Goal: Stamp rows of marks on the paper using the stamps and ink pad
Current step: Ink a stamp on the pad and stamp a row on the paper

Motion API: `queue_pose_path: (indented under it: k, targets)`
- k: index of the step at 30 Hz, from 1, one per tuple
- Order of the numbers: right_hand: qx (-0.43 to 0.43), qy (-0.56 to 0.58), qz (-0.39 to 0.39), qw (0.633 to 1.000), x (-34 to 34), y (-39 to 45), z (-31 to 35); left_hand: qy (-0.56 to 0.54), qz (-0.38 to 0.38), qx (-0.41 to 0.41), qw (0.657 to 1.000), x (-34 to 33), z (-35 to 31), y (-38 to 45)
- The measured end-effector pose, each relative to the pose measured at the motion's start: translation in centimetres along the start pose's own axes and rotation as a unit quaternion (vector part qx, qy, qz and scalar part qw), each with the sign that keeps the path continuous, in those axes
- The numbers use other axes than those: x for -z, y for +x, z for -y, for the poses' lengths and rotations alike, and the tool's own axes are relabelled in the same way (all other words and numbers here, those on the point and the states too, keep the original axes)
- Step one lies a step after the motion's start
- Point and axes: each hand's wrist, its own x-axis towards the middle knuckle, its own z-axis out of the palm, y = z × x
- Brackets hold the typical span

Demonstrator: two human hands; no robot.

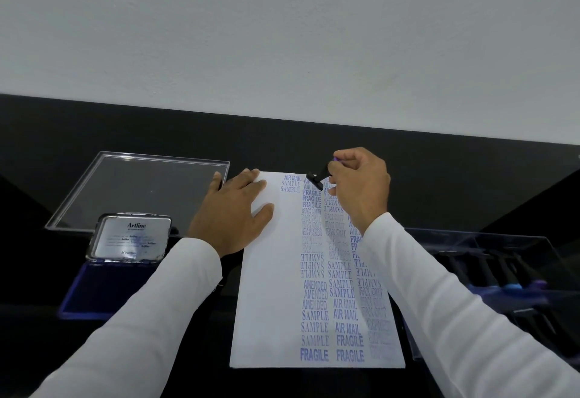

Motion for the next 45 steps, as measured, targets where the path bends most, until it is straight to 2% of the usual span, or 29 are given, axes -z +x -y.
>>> queue_pose_path:
  k: [17,25,34,45]
  targets:
    - [-0.005,0.003,0.004,1.000,0.3,-0.5,0.4,-0.006,0.001,0.004,1.000,0.3,-0.2,0.0]
    - [0.016,0.004,0.016,1.000,0.1,-1.8,1.5,-0.014,-0.084,-0.013,0.996,2.5,-0.8,-1.0]
    - [0.050,0.008,0.076,0.996,-2.6,-6.4,4.5,-0.011,-0.090,0.037,0.995,6.0,1.9,-7.9]
    - [0.094,0.019,0.188,0.977,-7.7,-14.8,7.9,-0.007,-0.139,0.121,0.983,8.6,7.3,-18.2]
